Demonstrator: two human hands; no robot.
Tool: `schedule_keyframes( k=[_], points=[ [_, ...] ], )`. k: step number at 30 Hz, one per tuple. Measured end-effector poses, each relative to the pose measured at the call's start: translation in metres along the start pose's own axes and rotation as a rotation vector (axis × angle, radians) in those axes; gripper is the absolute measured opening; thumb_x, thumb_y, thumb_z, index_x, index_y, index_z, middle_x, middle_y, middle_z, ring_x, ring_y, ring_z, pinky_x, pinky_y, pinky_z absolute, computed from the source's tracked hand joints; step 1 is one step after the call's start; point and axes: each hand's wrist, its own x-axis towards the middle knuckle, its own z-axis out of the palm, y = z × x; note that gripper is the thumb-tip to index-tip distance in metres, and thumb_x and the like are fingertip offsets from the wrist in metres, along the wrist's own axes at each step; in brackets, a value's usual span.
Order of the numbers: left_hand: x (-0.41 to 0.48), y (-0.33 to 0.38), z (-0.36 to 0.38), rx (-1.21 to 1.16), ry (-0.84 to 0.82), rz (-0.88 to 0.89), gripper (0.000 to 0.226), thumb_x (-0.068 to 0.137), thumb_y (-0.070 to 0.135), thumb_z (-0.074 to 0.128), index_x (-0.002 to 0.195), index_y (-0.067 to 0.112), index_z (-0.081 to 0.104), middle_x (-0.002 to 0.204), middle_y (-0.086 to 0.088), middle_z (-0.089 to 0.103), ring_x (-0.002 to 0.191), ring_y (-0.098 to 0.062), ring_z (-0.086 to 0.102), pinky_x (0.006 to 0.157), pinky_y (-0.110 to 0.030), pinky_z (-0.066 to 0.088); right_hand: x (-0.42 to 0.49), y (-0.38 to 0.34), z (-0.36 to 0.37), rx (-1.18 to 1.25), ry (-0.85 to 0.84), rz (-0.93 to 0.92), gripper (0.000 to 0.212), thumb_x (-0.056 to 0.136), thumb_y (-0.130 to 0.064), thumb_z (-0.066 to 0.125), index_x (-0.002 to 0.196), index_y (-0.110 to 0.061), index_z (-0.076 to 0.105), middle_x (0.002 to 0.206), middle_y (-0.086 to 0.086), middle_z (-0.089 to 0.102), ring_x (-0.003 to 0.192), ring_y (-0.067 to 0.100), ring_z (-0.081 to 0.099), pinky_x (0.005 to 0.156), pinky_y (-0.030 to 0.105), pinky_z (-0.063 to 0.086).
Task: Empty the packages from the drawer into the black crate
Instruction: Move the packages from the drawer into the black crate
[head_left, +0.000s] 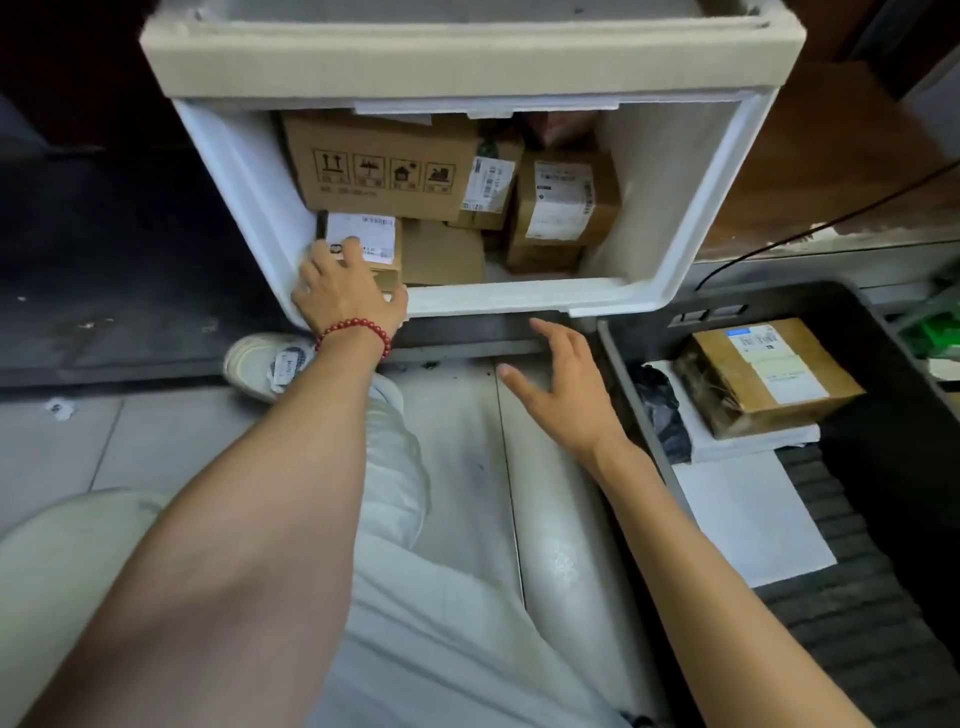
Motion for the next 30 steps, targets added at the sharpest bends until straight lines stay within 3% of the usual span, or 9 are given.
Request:
schedule_keyframes(
  k=[6, 13, 18, 22, 25, 30],
  points=[
    [0.012, 0.012, 0.009, -0.135, 0.005, -0.114, 0.078, 0.081, 0.055, 0.062, 0.143, 0.021, 0.029, 0.149, -0.019, 0.024, 0.133, -0.037, 0.03, 0.102, -0.045, 0.033, 0.07, -0.044, 0.01, 0.074, 0.067, -0.044, 0.071, 0.092, -0.048, 0.058, 0.15, -0.019, 0.028, 0.152, 0.005, 0.032, 0.138, 0.019, 0.035, 0.107, 0.03, 0.033],
    [0.037, 0.028, -0.014, -0.332, 0.156, -0.239, 0.116, 0.07, 0.063, 0.071, 0.152, 0.01, 0.008, 0.155, -0.013, 0.02, 0.139, -0.028, 0.029, 0.107, -0.041, 0.033, 0.142, -0.082, 0.015, 0.081, 0.066, -0.009, 0.096, 0.087, -0.052, 0.064, 0.155, -0.019, 0.005, 0.159, 0.015, 0.017, 0.143, 0.031, 0.029, 0.113, 0.04, 0.031],
    [0.045, 0.032, -0.02, -0.451, 0.233, -0.307, 0.131, 0.06, 0.068, 0.075, 0.153, 0.01, 0.002, 0.155, -0.01, 0.023, 0.139, -0.024, 0.031, 0.109, -0.036, 0.033, 0.155, -0.092, 0.013, 0.177, 0.081, -0.039, 0.085, 0.089, -0.046, 0.063, 0.152, -0.013, 0.017, 0.155, 0.012, 0.028, 0.14, 0.028, 0.034, 0.11, 0.034, 0.033],
    [0.045, 0.038, -0.025, -0.451, 0.288, -0.285, 0.129, 0.059, 0.071, 0.072, 0.153, 0.012, 0.006, 0.151, -0.008, 0.024, 0.135, -0.022, 0.03, 0.107, -0.034, 0.032, 0.148, -0.091, 0.016, 0.315, 0.081, 0.005, 0.079, 0.094, -0.044, 0.058, 0.153, -0.017, 0.014, 0.156, 0.011, 0.029, 0.141, 0.028, 0.033, 0.109, 0.034, 0.032],
    [0.046, 0.041, -0.03, -0.633, 0.358, -0.286, 0.115, 0.063, 0.06, 0.078, 0.15, 0.013, 0.019, 0.152, -0.006, 0.025, 0.136, -0.022, 0.032, 0.105, -0.036, 0.036, 0.141, -0.091, 0.016, 0.381, 0.063, 0.029, 0.072, 0.096, -0.041, 0.055, 0.153, -0.019, 0.016, 0.156, 0.011, 0.029, 0.141, 0.026, 0.033, 0.11, 0.034, 0.031],
    [0.034, 0.028, -0.035, -0.919, 0.388, -0.277, 0.089, 0.07, 0.067, 0.069, 0.131, 0.013, 0.034, 0.136, -0.004, 0.045, 0.114, -0.018, 0.052, 0.083, -0.028, 0.049, 0.134, -0.087, 0.007, 0.498, 0.046, 0.08, 0.061, 0.097, -0.044, 0.052, 0.146, -0.017, 0.03, 0.149, 0.005, 0.041, 0.136, 0.022, 0.041, 0.111, 0.035, 0.035]
  ],
)
